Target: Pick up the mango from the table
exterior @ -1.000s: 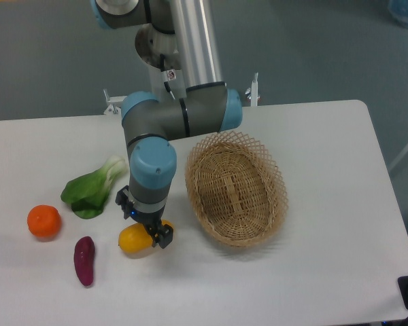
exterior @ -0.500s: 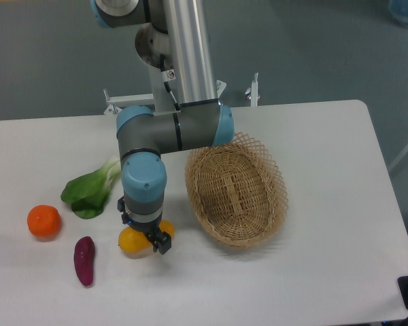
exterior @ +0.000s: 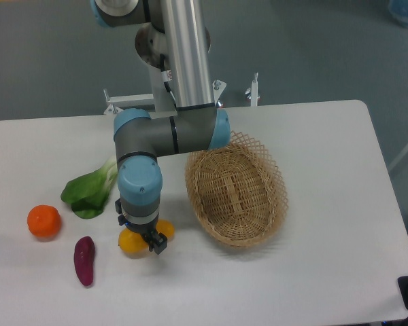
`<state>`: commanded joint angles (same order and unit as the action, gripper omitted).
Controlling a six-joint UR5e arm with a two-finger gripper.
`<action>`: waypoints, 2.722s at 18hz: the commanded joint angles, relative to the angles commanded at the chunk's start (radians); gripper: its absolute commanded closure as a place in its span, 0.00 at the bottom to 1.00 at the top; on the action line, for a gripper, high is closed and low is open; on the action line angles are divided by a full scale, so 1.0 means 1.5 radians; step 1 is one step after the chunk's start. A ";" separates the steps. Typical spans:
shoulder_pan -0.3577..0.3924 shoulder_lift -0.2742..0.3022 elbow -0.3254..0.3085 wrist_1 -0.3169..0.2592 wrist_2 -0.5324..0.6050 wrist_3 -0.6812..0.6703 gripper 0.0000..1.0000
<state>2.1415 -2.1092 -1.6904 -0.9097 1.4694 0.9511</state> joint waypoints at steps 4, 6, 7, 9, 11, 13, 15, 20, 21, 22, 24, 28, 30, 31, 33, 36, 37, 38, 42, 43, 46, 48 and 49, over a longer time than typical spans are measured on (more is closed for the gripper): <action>0.001 0.007 0.015 0.000 0.005 -0.021 0.46; 0.002 0.011 0.017 -0.001 0.006 -0.021 0.46; 0.002 0.017 0.016 -0.001 0.007 -0.021 0.46; 0.002 0.028 0.013 -0.002 0.009 -0.021 0.45; 0.004 0.040 0.010 -0.003 0.015 -0.021 0.45; 0.007 0.051 0.010 -0.003 0.041 -0.020 0.45; 0.017 0.063 0.009 -0.004 0.052 -0.016 0.45; 0.064 0.107 0.004 -0.012 0.051 -0.013 0.48; 0.075 0.114 0.001 -0.018 0.051 -0.013 0.48; 0.087 0.123 0.000 -0.030 0.051 -0.012 0.48; 0.102 0.144 0.000 -0.056 0.048 -0.012 0.48; 0.125 0.147 -0.001 -0.070 0.047 -0.012 0.48; 0.142 0.147 0.000 -0.069 0.049 -0.012 0.48; 0.151 0.147 0.002 -0.068 0.050 -0.012 0.48; 0.170 0.147 0.008 -0.063 0.050 -0.005 0.48; 0.194 0.146 0.017 -0.061 0.050 0.056 0.48; 0.200 0.146 0.020 -0.062 0.050 0.060 0.48; 0.205 0.146 0.019 -0.059 0.050 0.061 0.47; 0.208 0.139 0.021 -0.054 0.073 0.082 0.45; 0.210 0.139 0.021 -0.055 0.081 0.099 0.45; 0.221 0.139 0.025 -0.057 0.093 0.148 0.45; 0.225 0.138 0.025 -0.056 0.098 0.168 0.45; 0.232 0.138 0.024 -0.056 0.105 0.178 0.45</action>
<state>2.4895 -1.9021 -1.6552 -0.9940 1.6274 1.2178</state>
